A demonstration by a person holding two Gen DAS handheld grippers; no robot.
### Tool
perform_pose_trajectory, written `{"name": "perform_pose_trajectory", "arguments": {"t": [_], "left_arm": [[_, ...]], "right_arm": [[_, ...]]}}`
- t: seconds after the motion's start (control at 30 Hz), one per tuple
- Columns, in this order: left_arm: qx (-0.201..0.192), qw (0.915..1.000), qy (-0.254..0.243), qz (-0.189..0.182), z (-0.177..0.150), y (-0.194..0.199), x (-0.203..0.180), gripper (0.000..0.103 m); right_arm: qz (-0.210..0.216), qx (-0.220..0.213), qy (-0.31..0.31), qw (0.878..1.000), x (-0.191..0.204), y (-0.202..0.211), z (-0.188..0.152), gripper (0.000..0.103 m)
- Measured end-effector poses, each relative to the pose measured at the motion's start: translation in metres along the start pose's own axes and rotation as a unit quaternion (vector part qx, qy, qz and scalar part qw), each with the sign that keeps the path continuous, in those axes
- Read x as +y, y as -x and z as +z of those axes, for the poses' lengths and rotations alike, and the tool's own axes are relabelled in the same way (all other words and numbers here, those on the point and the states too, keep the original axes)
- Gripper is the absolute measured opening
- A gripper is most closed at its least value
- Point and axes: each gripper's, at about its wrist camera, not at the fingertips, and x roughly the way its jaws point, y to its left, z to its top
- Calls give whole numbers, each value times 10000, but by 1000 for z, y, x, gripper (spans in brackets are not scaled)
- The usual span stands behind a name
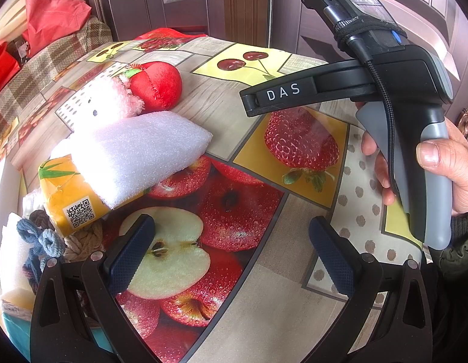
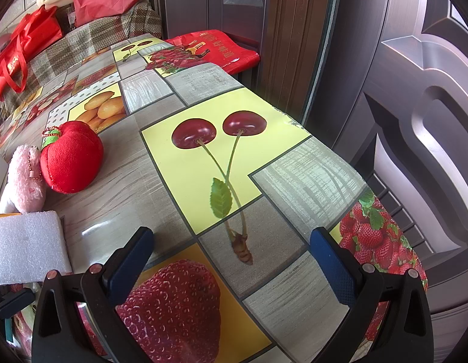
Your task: Organize soft objects
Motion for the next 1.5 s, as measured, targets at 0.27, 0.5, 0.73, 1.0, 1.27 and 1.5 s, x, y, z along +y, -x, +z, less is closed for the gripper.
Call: {"name": "perform_pose_trajectory", "arguments": {"t": [0.27,0.5,0.73,1.0,1.27,1.5], "left_arm": [[0,10000,1,0,0,0,0,102],[1,10000,0,0,0,0,0,102],[0,10000,-1,2,0,0,0,102],[0,10000,-5,8,0,0,0,102],[-287,9992,252,-70,-4,18,-1,102],[-2016,9751,923,82,-34,143,35,102]], "right_arm": [[0,1,1,10000,0,0,0,103],[3,1,-2,10000,0,0,0,103],[2,1,-1,10000,0,0,0,103],[2,1,0,10000,0,0,0,103],[-2,2,2,10000,0,-1,0,103],[-24,5,9,10000,5,-1,2,103]]}}
